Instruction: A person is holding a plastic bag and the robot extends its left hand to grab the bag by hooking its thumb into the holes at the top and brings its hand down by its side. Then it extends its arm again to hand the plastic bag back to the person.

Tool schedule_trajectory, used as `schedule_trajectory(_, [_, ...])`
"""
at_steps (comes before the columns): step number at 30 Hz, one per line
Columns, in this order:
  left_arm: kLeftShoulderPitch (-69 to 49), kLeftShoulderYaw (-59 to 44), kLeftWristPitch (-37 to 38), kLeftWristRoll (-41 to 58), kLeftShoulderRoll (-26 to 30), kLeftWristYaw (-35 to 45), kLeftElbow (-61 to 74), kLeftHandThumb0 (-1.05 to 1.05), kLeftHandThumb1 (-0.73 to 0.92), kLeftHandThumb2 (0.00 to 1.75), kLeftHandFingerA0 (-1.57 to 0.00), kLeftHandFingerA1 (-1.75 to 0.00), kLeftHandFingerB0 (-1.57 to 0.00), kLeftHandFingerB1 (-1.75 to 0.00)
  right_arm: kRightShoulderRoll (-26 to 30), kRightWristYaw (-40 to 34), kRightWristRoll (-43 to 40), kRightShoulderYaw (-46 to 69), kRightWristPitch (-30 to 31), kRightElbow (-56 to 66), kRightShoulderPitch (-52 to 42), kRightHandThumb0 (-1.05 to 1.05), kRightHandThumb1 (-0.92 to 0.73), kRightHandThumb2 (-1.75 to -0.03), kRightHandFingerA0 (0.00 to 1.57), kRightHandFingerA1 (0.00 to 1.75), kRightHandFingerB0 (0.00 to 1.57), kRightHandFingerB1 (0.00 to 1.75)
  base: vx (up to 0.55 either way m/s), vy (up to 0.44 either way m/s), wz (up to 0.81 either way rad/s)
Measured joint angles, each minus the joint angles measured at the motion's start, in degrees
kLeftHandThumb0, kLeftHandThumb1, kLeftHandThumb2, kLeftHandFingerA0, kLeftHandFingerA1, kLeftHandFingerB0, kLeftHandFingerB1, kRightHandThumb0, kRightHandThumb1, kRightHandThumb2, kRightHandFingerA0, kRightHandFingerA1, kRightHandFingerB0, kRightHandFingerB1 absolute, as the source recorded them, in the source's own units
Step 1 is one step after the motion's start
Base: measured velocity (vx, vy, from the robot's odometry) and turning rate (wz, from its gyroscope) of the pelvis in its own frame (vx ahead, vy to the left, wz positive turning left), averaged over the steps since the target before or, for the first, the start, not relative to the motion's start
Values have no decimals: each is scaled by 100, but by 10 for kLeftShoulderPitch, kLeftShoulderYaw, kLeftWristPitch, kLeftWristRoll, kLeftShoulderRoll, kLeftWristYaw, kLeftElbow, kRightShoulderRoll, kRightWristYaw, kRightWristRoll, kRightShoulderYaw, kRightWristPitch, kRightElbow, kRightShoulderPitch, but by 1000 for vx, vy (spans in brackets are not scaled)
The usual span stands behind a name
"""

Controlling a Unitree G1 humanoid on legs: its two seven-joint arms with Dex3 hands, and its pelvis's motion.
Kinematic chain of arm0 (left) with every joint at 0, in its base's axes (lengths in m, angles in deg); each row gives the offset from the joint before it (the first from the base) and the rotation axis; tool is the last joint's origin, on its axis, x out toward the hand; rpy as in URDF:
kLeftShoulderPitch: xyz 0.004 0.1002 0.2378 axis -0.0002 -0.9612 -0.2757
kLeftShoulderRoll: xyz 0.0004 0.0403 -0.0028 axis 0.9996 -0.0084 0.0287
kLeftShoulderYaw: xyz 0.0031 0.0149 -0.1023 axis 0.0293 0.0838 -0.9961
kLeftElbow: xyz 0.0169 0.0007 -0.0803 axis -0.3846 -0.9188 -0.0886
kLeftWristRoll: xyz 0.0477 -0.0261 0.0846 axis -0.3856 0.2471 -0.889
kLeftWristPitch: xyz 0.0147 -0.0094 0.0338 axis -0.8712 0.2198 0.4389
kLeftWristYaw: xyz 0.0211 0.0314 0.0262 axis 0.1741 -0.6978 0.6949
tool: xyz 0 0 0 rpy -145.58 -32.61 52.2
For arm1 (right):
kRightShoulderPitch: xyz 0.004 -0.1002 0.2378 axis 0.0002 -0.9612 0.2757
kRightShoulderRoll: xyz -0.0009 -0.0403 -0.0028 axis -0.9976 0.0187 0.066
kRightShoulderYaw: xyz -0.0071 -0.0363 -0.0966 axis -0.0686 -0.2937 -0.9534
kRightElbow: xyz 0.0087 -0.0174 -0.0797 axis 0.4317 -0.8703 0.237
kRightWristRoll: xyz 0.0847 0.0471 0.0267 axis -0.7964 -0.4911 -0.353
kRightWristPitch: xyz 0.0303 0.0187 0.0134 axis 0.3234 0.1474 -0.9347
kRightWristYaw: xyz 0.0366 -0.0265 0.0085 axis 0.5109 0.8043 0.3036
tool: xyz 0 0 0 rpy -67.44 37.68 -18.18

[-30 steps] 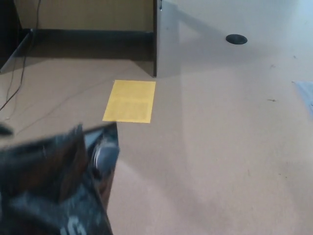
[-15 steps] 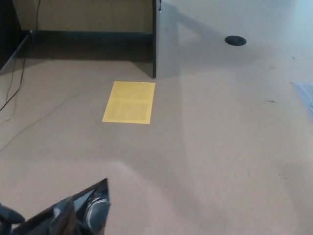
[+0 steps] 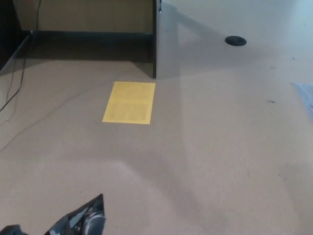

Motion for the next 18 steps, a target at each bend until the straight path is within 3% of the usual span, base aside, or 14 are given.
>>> schedule_trajectory(3, [13,2,-3,-1,2,0,17,-14,68,86,-86,-171,-72,-130,0,0,0,-1,0,0,2,-37,-60,-79,66,59,48,51,0,0,0])
schedule_trajectory(4, [22,2,-4,-2,4,0,30,-16,62,89,-104,-164,-78,-127,0,0,1,-2,0,1,3,-37,-59,-78,67,60,48,50,0,0,0])
schedule_trajectory(5, [28,1,-7,-2,5,2,44,-12,67,88,-89,-171,-72,-132,0,-1,1,-4,1,1,3,-36,-59,-78,67,60,48,50,0,0,0])
schedule_trajectory(7, [37,-1,-10,-1,6,6,67,-12,69,87,-88,-172,-71,-131,0,-2,2,-6,1,1,3,-36,-59,-79,71,62,48,51,0,0,0])
schedule_trajectory(8, [49,-1,-11,-1,10,11,85,-14,71,89,-88,-173,-70,-132,0,-2,3,-8,1,0,3,-28,-68,-60,75,53,52,40,0,0,0])
schedule_trajectory(11, [91,0,-18,0,15,28,126,-20,77,79,-83,-168,-71,-125,0,-4,3,-10,2,-1,3,-28,-68,-60,74,52,52,40,0,0,0])
schedule_trajectory(13, [122,1,-26,0,15,42,152,-21,76,77,-84,-168,-72,-124,0,-4,3,-10,2,0,3,-28,-68,-60,76,53,52,41,0,0,0])
schedule_trajectory(15, [158,4,-36,0,15,55,175,-12,69,75,-96,-161,-83,-108,0,-4,3,-10,2,0,3,-27,-67,-60,78,54,53,41,0,0,0])
schedule_trajectory(18, [220,15,-57,0,6,79,202,-18,78,64,-97,-161,-79,-117,0,-5,3,-10,3,1,2,-27,-68,-59,76,53,53,41,0,0,0])
